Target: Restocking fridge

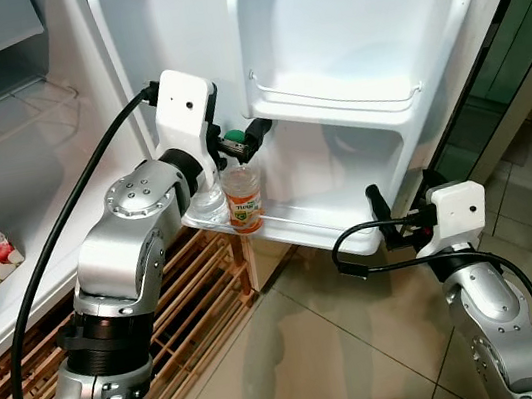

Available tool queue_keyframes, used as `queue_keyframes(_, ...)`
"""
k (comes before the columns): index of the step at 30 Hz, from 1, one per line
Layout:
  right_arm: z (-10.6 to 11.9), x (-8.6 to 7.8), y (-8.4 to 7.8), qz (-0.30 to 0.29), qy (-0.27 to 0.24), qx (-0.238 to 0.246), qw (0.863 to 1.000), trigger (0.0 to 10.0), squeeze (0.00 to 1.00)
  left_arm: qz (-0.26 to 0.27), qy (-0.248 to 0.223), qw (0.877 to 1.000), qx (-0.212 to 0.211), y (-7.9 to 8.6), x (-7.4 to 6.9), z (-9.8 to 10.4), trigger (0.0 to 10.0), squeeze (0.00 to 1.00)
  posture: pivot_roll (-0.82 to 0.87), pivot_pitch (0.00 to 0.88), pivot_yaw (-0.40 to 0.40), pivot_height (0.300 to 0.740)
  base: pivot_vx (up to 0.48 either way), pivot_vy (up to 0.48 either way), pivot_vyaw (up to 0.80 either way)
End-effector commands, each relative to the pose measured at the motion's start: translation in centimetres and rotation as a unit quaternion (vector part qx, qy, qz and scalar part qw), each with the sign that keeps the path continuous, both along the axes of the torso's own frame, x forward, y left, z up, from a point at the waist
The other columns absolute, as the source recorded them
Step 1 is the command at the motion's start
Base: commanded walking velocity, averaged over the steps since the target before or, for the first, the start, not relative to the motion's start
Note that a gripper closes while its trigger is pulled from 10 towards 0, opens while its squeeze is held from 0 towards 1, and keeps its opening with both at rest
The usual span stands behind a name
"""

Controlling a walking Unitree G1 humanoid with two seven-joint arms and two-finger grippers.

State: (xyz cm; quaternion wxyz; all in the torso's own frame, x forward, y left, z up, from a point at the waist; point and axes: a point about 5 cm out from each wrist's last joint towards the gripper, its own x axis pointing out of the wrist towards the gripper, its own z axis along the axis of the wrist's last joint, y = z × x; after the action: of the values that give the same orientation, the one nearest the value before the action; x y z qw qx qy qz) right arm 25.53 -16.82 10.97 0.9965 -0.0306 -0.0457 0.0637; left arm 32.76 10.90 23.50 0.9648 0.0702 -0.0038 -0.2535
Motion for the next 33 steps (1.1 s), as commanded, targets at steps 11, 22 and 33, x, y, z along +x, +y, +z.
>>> queue_keyframes(11, 1.7, 4.0, -0.1, -0.018, -0.04, 0.006, 0.999, 10.0, 0.0, 0.077, -0.233, 0.965, 0.088, 3.0, -7.7, -3.7, 10.0, 0.0, -0.08, 0.0, -0.014, 0.74, 0.0, 0.0, 0.0)
queue_keyframes(22, 1.9, 4.6, -0.5, -0.026, -0.053, 0.007, 0.998, 10.0, 0.0, 0.051, -0.16, 0.986, 0.006, 2.8, -7.9, -5.8, 10.0, 0.0, -0.09, 0.0, -0.016, 0.74, 0.0, 0.0, 0.0)
queue_keyframes(33, -0.7, 1.6, -1.9, -0.05, -0.008, 0.023, 0.998, 10.0, 0.0, 0.008, -0.118, 0.991, -0.059, 2.1, -8.0, -6.5, 10.0, 0.0, -0.12, 0.0, -0.001, 0.74, 0.0, 0.0, 0.0)
